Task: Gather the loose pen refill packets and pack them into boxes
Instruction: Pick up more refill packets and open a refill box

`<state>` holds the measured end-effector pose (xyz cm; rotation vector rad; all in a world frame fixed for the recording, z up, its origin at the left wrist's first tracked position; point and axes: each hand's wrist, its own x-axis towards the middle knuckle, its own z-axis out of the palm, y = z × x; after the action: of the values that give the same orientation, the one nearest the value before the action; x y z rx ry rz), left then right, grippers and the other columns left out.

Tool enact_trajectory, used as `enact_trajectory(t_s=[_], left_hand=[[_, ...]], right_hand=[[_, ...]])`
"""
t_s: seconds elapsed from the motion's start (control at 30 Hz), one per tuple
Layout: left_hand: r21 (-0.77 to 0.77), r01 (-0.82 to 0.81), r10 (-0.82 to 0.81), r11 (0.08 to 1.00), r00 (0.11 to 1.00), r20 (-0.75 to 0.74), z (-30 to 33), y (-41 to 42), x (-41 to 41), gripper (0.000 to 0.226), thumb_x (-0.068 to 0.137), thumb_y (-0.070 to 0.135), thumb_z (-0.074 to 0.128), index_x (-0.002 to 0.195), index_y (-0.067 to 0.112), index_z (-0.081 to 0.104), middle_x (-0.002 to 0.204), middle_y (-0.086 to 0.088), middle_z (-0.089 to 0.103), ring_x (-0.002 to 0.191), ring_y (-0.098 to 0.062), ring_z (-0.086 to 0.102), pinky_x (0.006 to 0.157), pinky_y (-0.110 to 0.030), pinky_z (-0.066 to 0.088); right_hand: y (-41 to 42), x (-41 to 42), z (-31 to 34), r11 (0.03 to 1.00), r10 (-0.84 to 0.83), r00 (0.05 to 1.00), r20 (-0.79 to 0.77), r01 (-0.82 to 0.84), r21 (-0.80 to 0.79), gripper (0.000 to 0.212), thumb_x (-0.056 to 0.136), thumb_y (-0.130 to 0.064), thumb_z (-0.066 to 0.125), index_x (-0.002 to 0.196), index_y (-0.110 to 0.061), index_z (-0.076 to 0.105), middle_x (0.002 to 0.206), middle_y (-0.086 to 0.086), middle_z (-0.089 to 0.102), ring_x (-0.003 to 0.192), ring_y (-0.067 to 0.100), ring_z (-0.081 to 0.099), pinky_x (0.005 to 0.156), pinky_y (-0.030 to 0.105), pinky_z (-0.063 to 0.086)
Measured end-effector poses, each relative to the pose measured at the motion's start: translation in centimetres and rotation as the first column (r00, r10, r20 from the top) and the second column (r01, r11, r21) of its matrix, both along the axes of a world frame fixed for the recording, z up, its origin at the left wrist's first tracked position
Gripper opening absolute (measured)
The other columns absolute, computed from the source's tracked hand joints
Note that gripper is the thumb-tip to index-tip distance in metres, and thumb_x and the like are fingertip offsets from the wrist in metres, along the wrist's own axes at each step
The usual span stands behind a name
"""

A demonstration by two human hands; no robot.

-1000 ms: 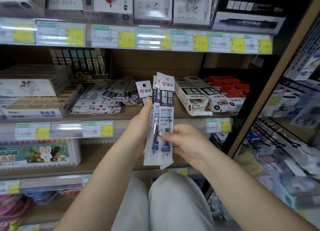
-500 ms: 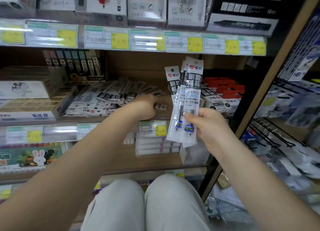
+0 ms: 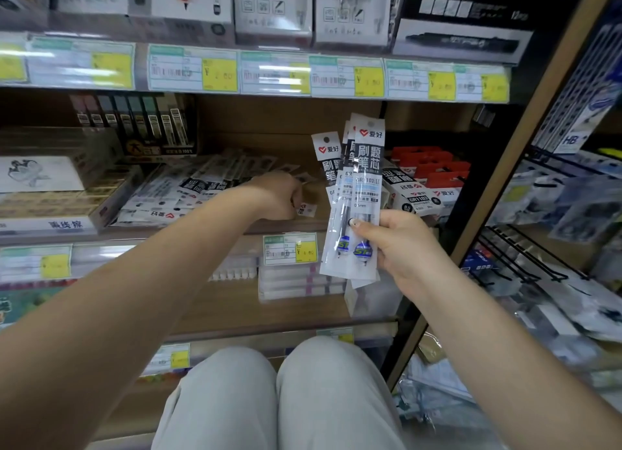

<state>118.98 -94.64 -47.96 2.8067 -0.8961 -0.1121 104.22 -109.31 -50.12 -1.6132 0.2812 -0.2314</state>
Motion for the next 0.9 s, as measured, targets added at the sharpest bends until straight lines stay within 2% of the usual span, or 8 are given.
enact_trajectory(t_s=[0.07,0.13,0.23,0.33,0.6,0.73,0.83,0.9], left_hand=[[0.025,-0.015,0.015,1.000,1.000,0.003,0.1,0.2,0.0,0.037,0.081,0.009,0.058,0.116,0.017,0.057,0.121,-0.006,0.056,0.108,-0.025,0.054,0.086,-0.034,0.047],[0.074,-0.046,0.047,0.996,0.999,-0.006,0.3,0.4,0.1,0.048,0.081,0.011,0.058,0.127,0.019,0.052,0.124,-0.005,0.055,0.109,-0.025,0.054,0.082,-0.032,0.046],[0.171,-0.051,0.054,0.984,0.998,-0.016,0.9,0.7,0.3,0.052,0.079,0.008,0.057,0.129,0.021,0.051,0.120,-0.004,0.057,0.102,-0.024,0.055,0.076,-0.030,0.046],[0.215,-0.033,0.036,0.976,0.999,-0.007,1.3,0.8,0.7,0.047,0.078,0.005,0.057,0.123,0.019,0.054,0.116,-0.003,0.060,0.100,-0.024,0.057,0.083,-0.034,0.051],[0.235,-0.009,0.002,0.972,1.000,0.030,1.0,0.7,0.8,0.031,0.078,0.005,0.059,0.108,0.014,0.059,0.100,-0.006,0.062,0.083,-0.024,0.057,0.062,-0.028,0.041],[0.230,-0.030,0.008,0.973,0.995,0.096,0.7,0.8,0.5,0.025,0.081,0.005,0.054,0.103,0.016,0.059,0.097,-0.002,0.061,0.087,-0.023,0.055,0.067,-0.028,0.039],[0.199,-0.033,-0.004,0.979,0.983,0.182,1.4,1.1,-0.1,0.018,0.083,0.006,0.054,0.091,0.022,0.053,0.090,0.000,0.055,0.084,-0.021,0.049,0.070,-0.028,0.037],[0.084,-0.033,0.015,0.996,0.977,0.211,2.0,1.4,-0.6,0.013,0.085,0.009,0.053,0.089,0.021,0.050,0.091,-0.002,0.055,0.083,-0.023,0.049,0.069,-0.030,0.039]], right_hand=[[0.0,0.0,0.0,1.000,0.002,1.000,-0.004,-0.002,-0.013,0.011,0.089,-0.010,0.060,0.094,-0.009,0.070,0.095,0.010,0.073,0.089,0.026,0.070,0.082,0.051,0.055],[-0.1,-0.1,0.1,1.000,0.000,1.000,-0.002,0.000,-0.017,0.011,0.089,-0.010,0.060,0.093,-0.009,0.070,0.095,0.010,0.073,0.089,0.027,0.070,0.083,0.050,0.055],[-0.2,-0.1,0.2,1.000,-0.004,1.000,0.001,0.004,-0.016,0.011,0.089,-0.009,0.060,0.092,-0.010,0.070,0.095,0.011,0.073,0.090,0.028,0.069,0.083,0.050,0.055],[-0.1,-0.3,0.1,1.000,-0.003,1.000,-0.001,0.003,-0.014,0.012,0.089,-0.008,0.059,0.093,-0.009,0.070,0.095,0.012,0.073,0.091,0.029,0.069,0.083,0.050,0.055],[0.2,-0.3,-0.2,1.000,0.010,1.000,-0.016,-0.010,0.006,0.011,0.089,-0.009,0.060,0.089,-0.013,0.070,0.094,0.009,0.073,0.088,0.025,0.070,0.081,0.048,0.055],[0.3,-0.3,-0.1,1.000,0.007,1.000,-0.017,-0.007,0.003,0.010,0.088,-0.009,0.061,0.088,-0.014,0.070,0.094,0.009,0.073,0.088,0.026,0.070,0.082,0.050,0.055],[0.2,-0.4,-0.1,1.000,0.009,1.000,-0.009,-0.009,0.006,0.010,0.088,-0.009,0.061,0.091,-0.013,0.070,0.094,0.008,0.073,0.088,0.026,0.070,0.083,0.050,0.055],[0.2,-0.4,0.0,1.000,0.010,1.000,-0.011,-0.010,0.005,0.011,0.089,-0.010,0.061,0.093,-0.013,0.070,0.094,0.007,0.074,0.088,0.025,0.070,0.083,0.050,0.055]])
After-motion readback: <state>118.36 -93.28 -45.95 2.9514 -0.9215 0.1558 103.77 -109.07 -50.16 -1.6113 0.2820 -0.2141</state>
